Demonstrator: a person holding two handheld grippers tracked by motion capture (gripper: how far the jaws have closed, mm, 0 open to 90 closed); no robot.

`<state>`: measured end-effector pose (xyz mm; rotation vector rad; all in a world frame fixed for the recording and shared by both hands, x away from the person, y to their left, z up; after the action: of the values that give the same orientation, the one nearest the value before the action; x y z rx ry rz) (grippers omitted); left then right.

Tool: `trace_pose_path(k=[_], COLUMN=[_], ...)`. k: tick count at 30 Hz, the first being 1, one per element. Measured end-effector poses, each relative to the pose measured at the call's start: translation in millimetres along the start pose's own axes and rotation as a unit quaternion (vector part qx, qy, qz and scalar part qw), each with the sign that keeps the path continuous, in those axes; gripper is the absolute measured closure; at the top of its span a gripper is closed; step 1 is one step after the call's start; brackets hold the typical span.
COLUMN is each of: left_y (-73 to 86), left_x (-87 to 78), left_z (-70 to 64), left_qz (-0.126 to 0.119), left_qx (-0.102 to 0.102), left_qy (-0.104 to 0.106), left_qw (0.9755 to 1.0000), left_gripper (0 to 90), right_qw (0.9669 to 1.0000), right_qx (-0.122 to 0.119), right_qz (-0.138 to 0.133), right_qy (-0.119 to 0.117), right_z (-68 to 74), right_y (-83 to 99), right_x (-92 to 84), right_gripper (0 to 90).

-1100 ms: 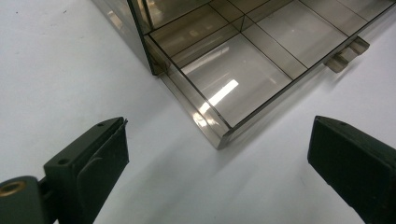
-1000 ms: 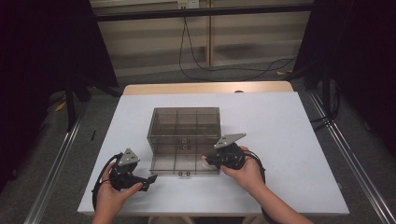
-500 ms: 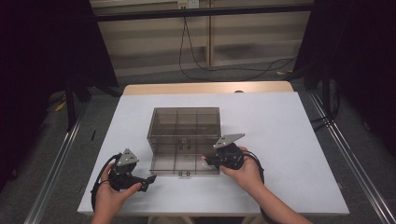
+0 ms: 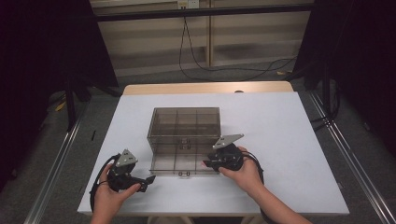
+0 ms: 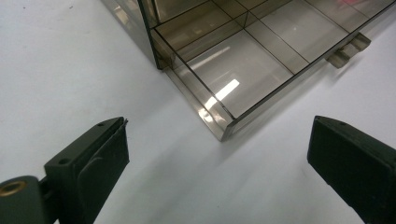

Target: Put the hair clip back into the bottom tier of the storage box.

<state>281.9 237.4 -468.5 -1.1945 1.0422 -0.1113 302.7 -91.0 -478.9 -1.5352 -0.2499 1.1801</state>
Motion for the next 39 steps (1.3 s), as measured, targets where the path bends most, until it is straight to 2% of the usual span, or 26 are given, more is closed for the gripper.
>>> trace_pose_path(k=[1,4,6,20,24,26,27,39], left_y=[0.4,1.4,2.1,2.4,2.4,2.2,2.3,3.5], left_x=[-0.6,-1.6,-2.0,-3.6,-4.7,-4.7,-4.8,-3.0], left_z=[-0.1,-0.5,-0.9,-0.4,-0.1,-0.5,-0.4,-0.9], left_qz=[0.001,0.003,0.005,0.003,0.005,0.004,0.001,0.009], left_qx=[0.001,-0.001,-0.002,-0.003,-0.004,-0.004,-0.006,-0.004], left_qy=[0.000,0.002,0.003,0.002,0.000,-0.001,0.003,0.006], left_qw=[1.0000,1.0000,1.0000,1.0000,1.0000,1.0000,1.0000,0.9999], left_gripper=[5.7,6.1,6.5,6.6,6.6,6.6,6.6,6.6], right_qw=[1.0000,0.9999,1.0000,0.9999,0.9999,0.9999,0.9999,0.9995], right_qx=[-0.002,-0.009,-0.004,-0.012,-0.009,-0.009,-0.010,-0.023], right_qz=[0.000,-0.001,-0.002,-0.005,-0.008,-0.010,-0.013,-0.019], right_qy=[0.005,0.006,0.008,0.006,0.001,-0.002,-0.002,-0.009], right_z=[0.1,-0.6,-1.1,-5.1,-4.5,-4.4,-4.1,-1.9], right_y=[-0.8,-3.2,-4.9,-14.0,-20.5,-22.2,-25.8,-45.8], right_x=[-1.9,-5.4,-8.4,-22.6,-26.1,-26.6,-27.9,-32.3], right_gripper=[60.4,59.6,56.8,55.0,65.2,66.5,71.0,83.0])
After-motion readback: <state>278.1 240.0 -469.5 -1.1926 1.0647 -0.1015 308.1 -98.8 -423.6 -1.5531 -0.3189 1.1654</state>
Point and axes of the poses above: each handheld gripper's, and its own axes: x roughly forward along the jaws, y roughly out of its underside, z roughly to its left, the point moved 2 cm from there along x, roughly forward along the jaws, and after that the axes turned 10 degrees about -z, right-handed, at the moved point
